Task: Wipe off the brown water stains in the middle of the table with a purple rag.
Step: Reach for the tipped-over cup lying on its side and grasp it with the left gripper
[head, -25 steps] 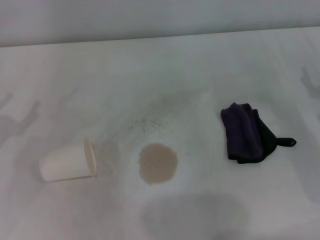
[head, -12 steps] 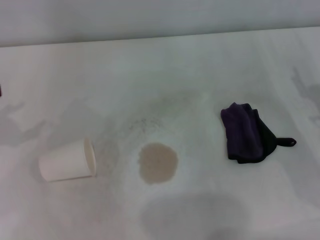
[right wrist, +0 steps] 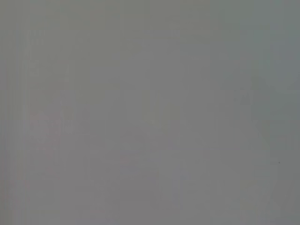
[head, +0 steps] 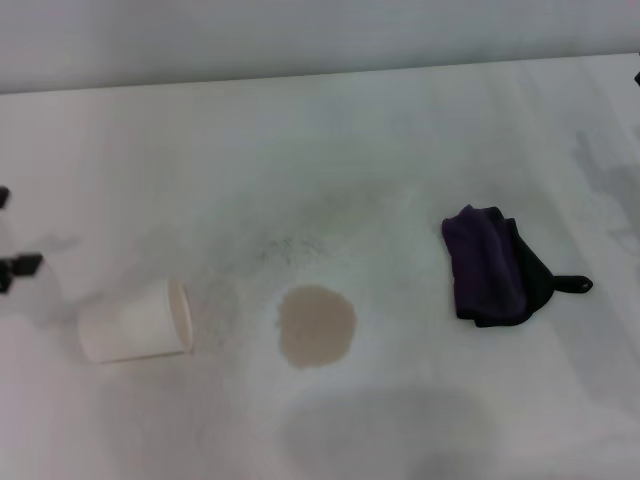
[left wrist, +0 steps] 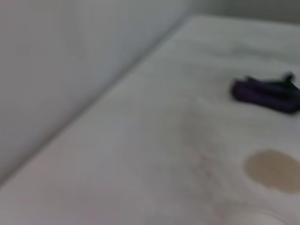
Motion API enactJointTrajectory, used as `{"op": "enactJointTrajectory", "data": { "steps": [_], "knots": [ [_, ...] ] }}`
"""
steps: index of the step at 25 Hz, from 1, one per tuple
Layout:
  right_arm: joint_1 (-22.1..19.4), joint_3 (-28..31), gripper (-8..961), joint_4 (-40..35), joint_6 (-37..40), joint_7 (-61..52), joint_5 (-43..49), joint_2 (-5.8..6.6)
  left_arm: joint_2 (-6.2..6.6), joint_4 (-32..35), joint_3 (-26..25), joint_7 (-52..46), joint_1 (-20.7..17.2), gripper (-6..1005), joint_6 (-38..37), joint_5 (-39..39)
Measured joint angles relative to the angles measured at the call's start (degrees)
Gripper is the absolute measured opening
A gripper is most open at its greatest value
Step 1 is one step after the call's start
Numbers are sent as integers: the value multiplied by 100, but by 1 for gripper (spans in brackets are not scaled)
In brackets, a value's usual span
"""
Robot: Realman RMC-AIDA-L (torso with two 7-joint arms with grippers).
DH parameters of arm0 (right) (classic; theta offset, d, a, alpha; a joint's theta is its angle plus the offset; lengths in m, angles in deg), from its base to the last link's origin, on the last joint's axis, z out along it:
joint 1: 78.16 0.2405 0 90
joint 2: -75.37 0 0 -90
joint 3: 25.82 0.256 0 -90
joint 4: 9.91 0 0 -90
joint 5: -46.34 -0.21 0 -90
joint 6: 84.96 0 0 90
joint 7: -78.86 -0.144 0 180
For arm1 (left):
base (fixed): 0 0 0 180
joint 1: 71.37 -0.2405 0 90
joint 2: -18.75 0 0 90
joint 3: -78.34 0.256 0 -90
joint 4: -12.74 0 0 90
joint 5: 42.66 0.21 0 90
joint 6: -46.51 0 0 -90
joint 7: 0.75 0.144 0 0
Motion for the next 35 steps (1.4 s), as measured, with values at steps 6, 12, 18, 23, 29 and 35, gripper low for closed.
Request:
{"op": "enactJointTrajectory", "data": {
  "steps": [6, 12, 18, 23, 29, 35],
  "knots": [
    [38, 271, 858, 140, -73, 3, 0, -6, -305, -25, 93, 64, 320, 877, -158, 940],
    [16, 304, 858, 155, -32, 26, 1, -8, -532, -28, 317, 271, 405, 876, -149, 1215],
    [18, 438, 857, 182, -25, 37, 2, -8, -728, -22, 562, 392, 439, 877, -66, 1561],
    [-8, 447, 857, 206, -50, 38, 2, -1, -817, -40, 553, 475, 451, 877, 22, 1721],
    [-37, 447, 857, 206, -62, 38, 2, 1, -946, -172, 570, 768, 416, 876, 338, 1836],
    [-38, 447, 857, 206, -85, 38, 24, 1, -1034, -625, 574, 1084, 499, 877, 575, 1869]
  ]
}}
